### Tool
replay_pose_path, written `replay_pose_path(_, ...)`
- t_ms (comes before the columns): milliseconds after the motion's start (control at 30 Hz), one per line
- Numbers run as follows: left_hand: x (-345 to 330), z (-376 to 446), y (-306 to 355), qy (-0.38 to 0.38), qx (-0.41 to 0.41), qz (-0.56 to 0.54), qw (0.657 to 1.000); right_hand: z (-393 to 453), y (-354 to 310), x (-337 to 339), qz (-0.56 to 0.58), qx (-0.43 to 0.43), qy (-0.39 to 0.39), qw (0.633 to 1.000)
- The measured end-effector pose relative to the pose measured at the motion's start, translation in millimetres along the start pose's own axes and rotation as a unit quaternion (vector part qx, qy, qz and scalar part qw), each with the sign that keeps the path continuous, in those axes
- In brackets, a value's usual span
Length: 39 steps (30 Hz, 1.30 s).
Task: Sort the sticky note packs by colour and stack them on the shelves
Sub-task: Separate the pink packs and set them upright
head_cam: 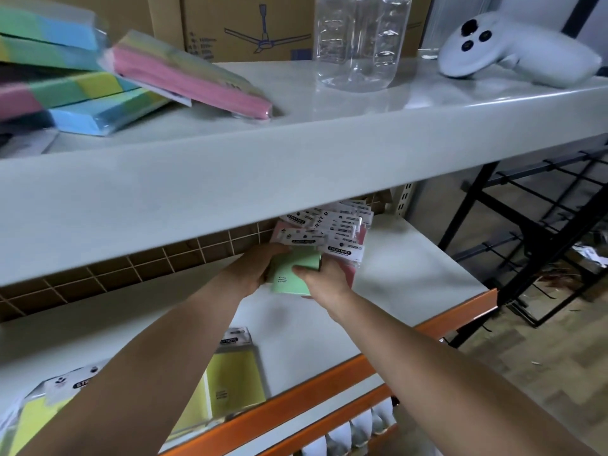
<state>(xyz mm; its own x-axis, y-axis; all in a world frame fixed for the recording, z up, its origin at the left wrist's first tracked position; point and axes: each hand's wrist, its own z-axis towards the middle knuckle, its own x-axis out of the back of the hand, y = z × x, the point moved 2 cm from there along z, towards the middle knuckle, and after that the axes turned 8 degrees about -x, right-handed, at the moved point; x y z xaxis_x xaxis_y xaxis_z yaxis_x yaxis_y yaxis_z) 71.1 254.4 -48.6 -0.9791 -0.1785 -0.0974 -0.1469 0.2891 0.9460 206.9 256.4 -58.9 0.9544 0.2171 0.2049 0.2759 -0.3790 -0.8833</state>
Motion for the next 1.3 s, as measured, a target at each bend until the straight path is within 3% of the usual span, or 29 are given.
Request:
replay_pose_path(100,-9.5,1.6,2.7,-0.012,0.008,-0.027,1.0,-0.5,0.1,15.1,0.01,0.012,0.007,1.0)
replay_pose_path(367,-23.7,-24.2,2.1,0.03,0.015,0.044,0.998,-15.3,7.7,32.7,-0.002,-0.013,-0.01,1.0)
replay_pose_path(600,-13.7,-81.5,-9.0,0.158,0.015,0.052,0.986,-61.0,8.5,19.4,0.011,-0.013,-0.048,0.999)
replay_pose_path(833,3.2,-158.8,-4.7,0.299,-0.066,0.062,0.95,-107.9,8.6,-15.3,-0.045,0.051,-0.08,0.994)
replay_pose_path(1300,85.9,-305.3,-18.3,0.431,-0.092,-0.041,0.897,-225.0,6.8,-112.2,-0.161,0.11,-0.144,0.97)
